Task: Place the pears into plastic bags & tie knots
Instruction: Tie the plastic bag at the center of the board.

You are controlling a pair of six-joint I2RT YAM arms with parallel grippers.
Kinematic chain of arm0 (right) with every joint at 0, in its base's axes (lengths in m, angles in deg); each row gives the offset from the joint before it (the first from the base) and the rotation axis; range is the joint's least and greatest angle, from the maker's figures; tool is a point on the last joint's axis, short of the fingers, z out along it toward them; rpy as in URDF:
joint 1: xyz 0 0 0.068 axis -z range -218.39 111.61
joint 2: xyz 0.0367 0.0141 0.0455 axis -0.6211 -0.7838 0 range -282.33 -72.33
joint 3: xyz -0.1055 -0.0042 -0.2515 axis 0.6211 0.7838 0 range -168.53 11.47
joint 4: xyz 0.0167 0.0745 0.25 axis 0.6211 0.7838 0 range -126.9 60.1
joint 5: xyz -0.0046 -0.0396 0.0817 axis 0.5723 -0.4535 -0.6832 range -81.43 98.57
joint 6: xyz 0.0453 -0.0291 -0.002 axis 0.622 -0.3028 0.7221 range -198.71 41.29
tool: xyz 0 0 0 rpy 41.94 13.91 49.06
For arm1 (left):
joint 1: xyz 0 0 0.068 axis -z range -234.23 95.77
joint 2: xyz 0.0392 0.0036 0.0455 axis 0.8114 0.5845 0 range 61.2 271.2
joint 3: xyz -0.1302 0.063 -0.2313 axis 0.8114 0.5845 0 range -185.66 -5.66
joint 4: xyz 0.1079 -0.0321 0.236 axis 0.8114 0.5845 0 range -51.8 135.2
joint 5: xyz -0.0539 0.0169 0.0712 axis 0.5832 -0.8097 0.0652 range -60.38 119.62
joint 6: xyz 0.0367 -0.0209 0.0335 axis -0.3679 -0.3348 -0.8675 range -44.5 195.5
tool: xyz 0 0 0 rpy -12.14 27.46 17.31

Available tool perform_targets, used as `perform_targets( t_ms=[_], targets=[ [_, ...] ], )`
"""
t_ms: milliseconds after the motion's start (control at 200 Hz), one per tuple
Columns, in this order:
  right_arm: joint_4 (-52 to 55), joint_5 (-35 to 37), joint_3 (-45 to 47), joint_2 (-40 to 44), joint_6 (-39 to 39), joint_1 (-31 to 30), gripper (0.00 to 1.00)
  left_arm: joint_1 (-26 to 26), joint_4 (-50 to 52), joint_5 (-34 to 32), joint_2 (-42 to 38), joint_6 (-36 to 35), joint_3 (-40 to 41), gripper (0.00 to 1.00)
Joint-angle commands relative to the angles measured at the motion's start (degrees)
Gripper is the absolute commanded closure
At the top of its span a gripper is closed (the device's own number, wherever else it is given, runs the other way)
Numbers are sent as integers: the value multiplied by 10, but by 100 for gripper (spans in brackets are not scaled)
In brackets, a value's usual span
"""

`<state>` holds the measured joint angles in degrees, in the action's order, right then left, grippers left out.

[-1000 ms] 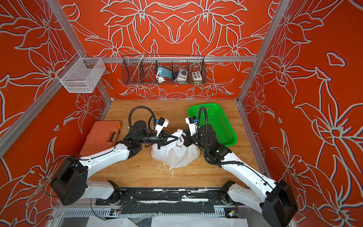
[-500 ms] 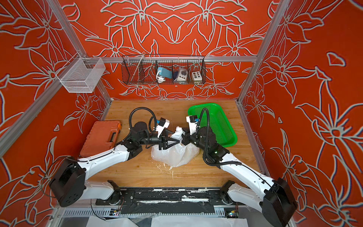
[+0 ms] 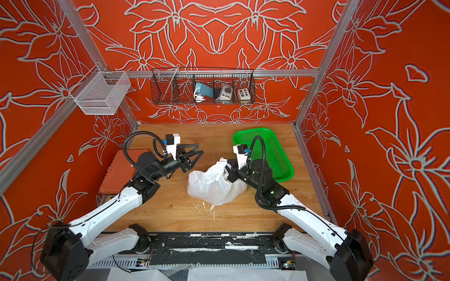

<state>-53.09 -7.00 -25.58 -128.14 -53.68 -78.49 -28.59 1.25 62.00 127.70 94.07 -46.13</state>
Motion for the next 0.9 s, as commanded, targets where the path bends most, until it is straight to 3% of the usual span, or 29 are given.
perform_targets(
  t_ms=[0,105,175,325,576,701,896],
  targets=[
    [-25,-12,9,1,5,2,100,-2,-14,86,46,9,-16,54],
    [-35,-8,8,-2,7,5,100,4,-49,154,70,32,-12,63],
    [-37,-8,4,-6,5,6,100,24,-65,164,58,37,5,66],
    [-49,-16,-4,-20,4,19,100,78,-60,132,30,25,41,71],
    [-103,-86,-18,-60,46,50,100,142,-72,59,39,20,66,73],
    [-104,-108,-14,-59,54,55,100,152,-71,18,51,17,69,72],
    [-123,-153,-3,-48,84,65,100,152,-56,8,71,11,59,71]
  ],
)
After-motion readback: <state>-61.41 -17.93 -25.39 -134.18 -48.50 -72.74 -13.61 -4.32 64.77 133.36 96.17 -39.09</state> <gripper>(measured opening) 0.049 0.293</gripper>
